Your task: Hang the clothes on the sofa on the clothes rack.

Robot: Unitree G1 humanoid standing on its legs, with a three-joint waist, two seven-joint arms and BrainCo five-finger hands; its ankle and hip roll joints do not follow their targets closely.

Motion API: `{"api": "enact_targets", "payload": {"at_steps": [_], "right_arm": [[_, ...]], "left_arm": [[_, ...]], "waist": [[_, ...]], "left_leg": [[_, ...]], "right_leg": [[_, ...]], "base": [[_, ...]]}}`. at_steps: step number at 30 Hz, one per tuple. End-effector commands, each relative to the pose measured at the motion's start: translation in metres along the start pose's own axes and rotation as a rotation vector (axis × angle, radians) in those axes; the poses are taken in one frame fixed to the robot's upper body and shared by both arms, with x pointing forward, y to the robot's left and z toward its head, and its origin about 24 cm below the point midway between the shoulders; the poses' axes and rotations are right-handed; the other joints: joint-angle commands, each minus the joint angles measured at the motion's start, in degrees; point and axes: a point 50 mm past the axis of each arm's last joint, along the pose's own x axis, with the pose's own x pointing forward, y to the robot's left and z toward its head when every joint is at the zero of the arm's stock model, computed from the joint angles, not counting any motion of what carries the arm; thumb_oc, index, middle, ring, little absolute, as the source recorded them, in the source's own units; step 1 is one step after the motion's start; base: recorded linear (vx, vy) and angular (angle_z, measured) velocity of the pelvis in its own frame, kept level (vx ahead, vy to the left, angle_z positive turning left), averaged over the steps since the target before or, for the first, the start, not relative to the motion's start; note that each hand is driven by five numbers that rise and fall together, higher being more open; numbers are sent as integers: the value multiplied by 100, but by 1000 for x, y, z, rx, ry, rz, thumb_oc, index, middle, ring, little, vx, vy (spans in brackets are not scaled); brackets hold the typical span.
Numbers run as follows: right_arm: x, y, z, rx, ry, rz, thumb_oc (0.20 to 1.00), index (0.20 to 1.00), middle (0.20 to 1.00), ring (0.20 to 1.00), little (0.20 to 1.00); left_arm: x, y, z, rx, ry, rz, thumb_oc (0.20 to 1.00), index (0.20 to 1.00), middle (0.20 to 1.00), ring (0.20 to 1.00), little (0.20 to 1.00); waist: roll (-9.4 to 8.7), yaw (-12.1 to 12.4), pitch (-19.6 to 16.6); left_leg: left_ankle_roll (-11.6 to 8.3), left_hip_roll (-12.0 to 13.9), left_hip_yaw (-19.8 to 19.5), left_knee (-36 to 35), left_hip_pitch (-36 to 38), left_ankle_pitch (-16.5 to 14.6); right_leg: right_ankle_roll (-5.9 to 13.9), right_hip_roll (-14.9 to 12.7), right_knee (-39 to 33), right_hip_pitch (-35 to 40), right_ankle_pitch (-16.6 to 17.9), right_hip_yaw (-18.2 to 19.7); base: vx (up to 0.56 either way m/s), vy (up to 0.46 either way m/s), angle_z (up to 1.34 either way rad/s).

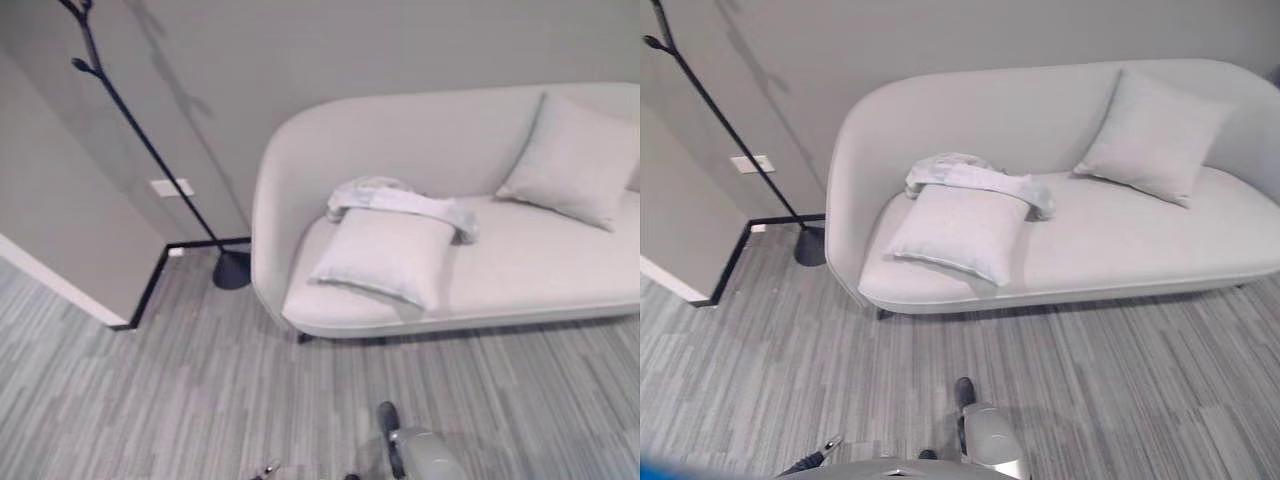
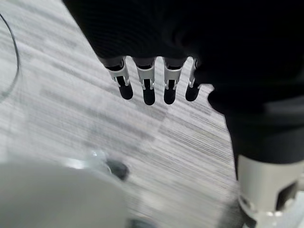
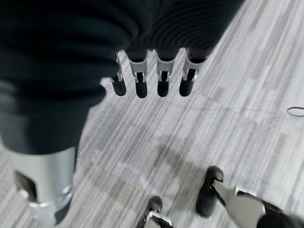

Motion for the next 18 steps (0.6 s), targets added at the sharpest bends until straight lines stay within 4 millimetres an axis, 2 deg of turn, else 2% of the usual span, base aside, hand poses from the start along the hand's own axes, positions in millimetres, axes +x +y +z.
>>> {"api": "enact_targets", "payload": {"at_steps": [1,2,4,5,7,8,9,10,11,12,13,14,15,16,17,18], "right_arm": [[-3,15,19,-50,-45,15,1000,1000,1000,1000,1000],[-4,18,24,-103,-67,34,1000,1000,1000,1000,1000],[-6,32,31,-215,-98,98,1000,1000,1000,1000,1000],[-7,41,35,-293,-118,144,1000,1000,1000,1000,1000],[-13,62,50,-437,-194,229,1000,1000,1000,1000,1000],[-13,63,50,-437,-193,230,1000,1000,1000,1000,1000],[-17,73,57,-528,-232,272,1000,1000,1000,1000,1000],[-24,85,71,-715,-315,286,1000,1000,1000,1000,1000],[-27,91,75,-809,-344,288,1000,1000,1000,1000,1000],[-32,101,78,-858,-382,317,1000,1000,1000,1000,1000],[-32,101,78,-858,-382,317,1000,1000,1000,1000,1000],[-39,114,80,-908,-434,366,1000,1000,1000,1000,1000],[-58,142,85,-971,-549,465,1000,1000,1000,1000,1000],[-58,142,85,-971,-549,465,1000,1000,1000,1000,1000],[-67,154,88,-952,-600,510,1000,1000,1000,1000,1000],[-70,156,91,-953,-627,510,1000,1000,1000,1000,1000]], "left_arm": [[-1,-12,-5,57,9,-26,1000,1000,1000,1000,1000],[-1,-16,-1,58,-10,-33,1000,1000,1000,1000,1000],[-1,-22,8,72,-42,-49,1000,1000,1000,1000,1000],[-1,-26,14,85,-67,-66,1000,1000,1000,1000,1000],[-1,-32,29,121,-121,-93,1000,1000,1000,1000,1000],[-1,-32,29,121,-121,-92,1000,1000,1000,1000,1000],[-2,-35,33,156,-139,-109,1000,1000,1000,1000,1000],[-3,-40,41,197,-171,-132,1000,1000,1000,1000,1000],[-4,-42,44,192,-183,-144,1000,1000,1000,1000,1000],[-4,-43,44,183,-186,-148,1000,1000,1000,1000,1000],[-4,-43,44,183,-186,-147,1000,1000,1000,1000,1000],[-4,-42,42,159,-185,-142,1000,1000,1000,1000,1000],[-4,-45,41,89,-187,-136,1000,1000,1000,1000,1000],[-4,-45,41,89,-187,-135,1000,1000,1000,1000,1000],[-5,-51,38,39,-180,-137,1000,1000,1000,1000,1000],[-5,-54,35,14,-170,-138,1000,1000,1000,1000,1000]], "waist": [[183,53,76],[240,67,55],[158,91,41],[100,130,89],[-68,258,170],[-82,252,154],[-157,311,204],[-354,432,260],[-409,525,294],[-430,584,302],[-445,579,284],[-421,635,295],[-308,699,313],[-313,697,302],[-109,757,328],[-56,799,343]], "left_leg": [[-228,16,-6,-264,596,-89],[-430,121,67,253,450,287],[-672,158,193,906,133,720],[-780,222,242,1494,-129,971],[-846,248,246,2718,-648,1379],[-845,234,243,2710,-667,1396],[-815,295,338,3136,-848,1438],[-638,408,560,3526,-1424,1248],[-558,488,656,3411,-1677,1103],[-519,520,705,3212,-1805,1052],[-517,504,707,3189,-1816,1072],[-504,524,677,2648,-1843,1028],[-584,629,655,1191,-1886,1157],[-584,621,657,1164,-1886,1178],[-780,698,450,-18,-1964,1752],[-857,737,328,-336,-2182,1847]], "right_leg": [[53,331,-190,-235,367,156],[-42,351,-290,-38,294,135],[-128,246,-464,184,272,117],[-193,197,-526,329,236,106],[-343,146,-630,540,164,206],[-342,131,-634,522,171,204],[-402,107,-674,634,116,213],[-426,-89,-751,811,51,220],[-417,-172,-797,944,-6,195],[-409,-216,-816,1010,-48,174],[-407,-231,-817,992,-44,174],[-357,-265,-811,1046,-114,132],[-270,-323,-812,1128,-272,125],[-269,-329,-814,1116,-269,126],[-226,-283,-850,1293,-392,158],[-194,-327,-836,1362,-460,178]], "base": [[335,-242,21],[210,-193,7],[203,-236,15],[154,-229,9],[140,-220,13],[121,-177,18],[148,-179,0],[224,-200,-1],[210,-126,5],[125,-28,16],[151,22,25],[249,136,22],[250,136,12],[344,228,10],[295,176,2],[301,178,-22]]}}
